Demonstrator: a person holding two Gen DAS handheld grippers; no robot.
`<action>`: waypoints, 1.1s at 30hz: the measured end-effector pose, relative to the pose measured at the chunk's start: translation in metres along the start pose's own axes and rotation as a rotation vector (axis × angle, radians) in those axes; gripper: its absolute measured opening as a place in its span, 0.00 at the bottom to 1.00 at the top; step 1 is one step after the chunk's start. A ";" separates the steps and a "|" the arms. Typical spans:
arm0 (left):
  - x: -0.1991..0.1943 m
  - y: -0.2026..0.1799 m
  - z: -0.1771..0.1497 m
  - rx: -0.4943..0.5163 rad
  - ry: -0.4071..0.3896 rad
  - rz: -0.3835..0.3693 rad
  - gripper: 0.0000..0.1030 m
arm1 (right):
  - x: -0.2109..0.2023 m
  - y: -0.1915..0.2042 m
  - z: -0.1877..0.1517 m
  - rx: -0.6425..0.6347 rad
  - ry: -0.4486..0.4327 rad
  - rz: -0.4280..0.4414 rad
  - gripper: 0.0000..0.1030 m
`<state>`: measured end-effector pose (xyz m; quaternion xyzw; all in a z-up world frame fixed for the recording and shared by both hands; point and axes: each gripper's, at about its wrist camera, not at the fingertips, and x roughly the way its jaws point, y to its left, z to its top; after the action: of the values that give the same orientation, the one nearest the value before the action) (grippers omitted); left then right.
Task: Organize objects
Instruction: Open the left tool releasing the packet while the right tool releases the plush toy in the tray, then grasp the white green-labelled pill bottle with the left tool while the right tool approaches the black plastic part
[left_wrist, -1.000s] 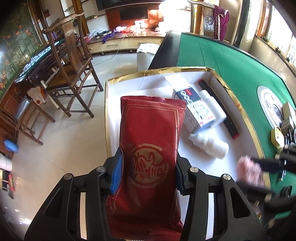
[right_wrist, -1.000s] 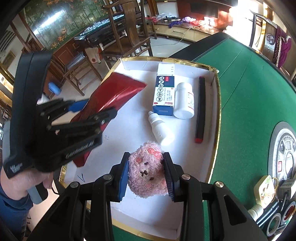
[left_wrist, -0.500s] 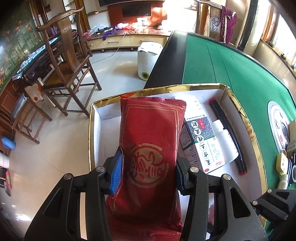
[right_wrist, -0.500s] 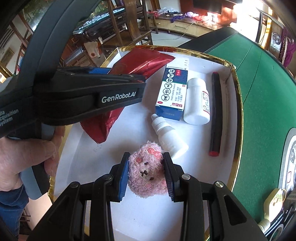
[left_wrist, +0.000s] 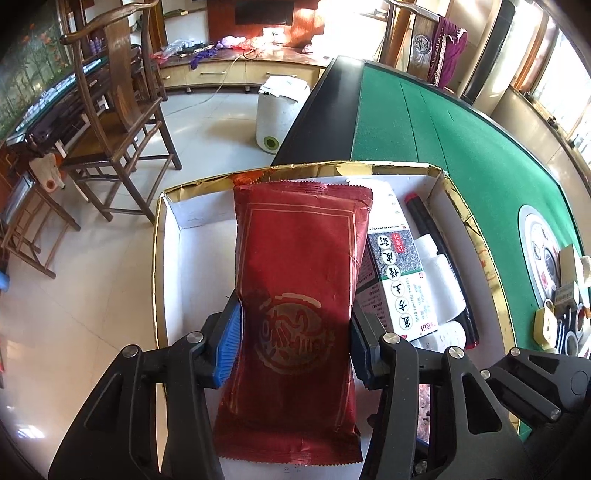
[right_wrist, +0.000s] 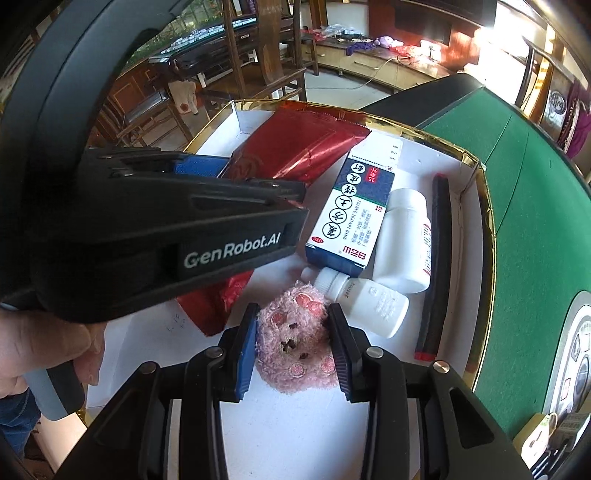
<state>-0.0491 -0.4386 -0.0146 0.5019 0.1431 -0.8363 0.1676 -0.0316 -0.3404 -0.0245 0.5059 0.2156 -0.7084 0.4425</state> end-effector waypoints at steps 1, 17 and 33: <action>0.000 -0.002 0.000 -0.001 -0.003 -0.002 0.49 | 0.000 -0.001 0.000 0.007 0.003 0.005 0.38; -0.032 -0.004 0.000 -0.037 -0.063 -0.023 0.54 | -0.038 -0.022 0.002 0.075 -0.071 0.059 0.40; -0.109 -0.101 -0.049 0.111 -0.132 -0.146 0.54 | -0.133 -0.099 -0.076 0.299 -0.170 0.107 0.41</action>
<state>-0.0055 -0.3124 0.0673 0.4424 0.1217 -0.8842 0.0872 -0.0621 -0.1780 0.0517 0.5151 0.0426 -0.7482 0.4160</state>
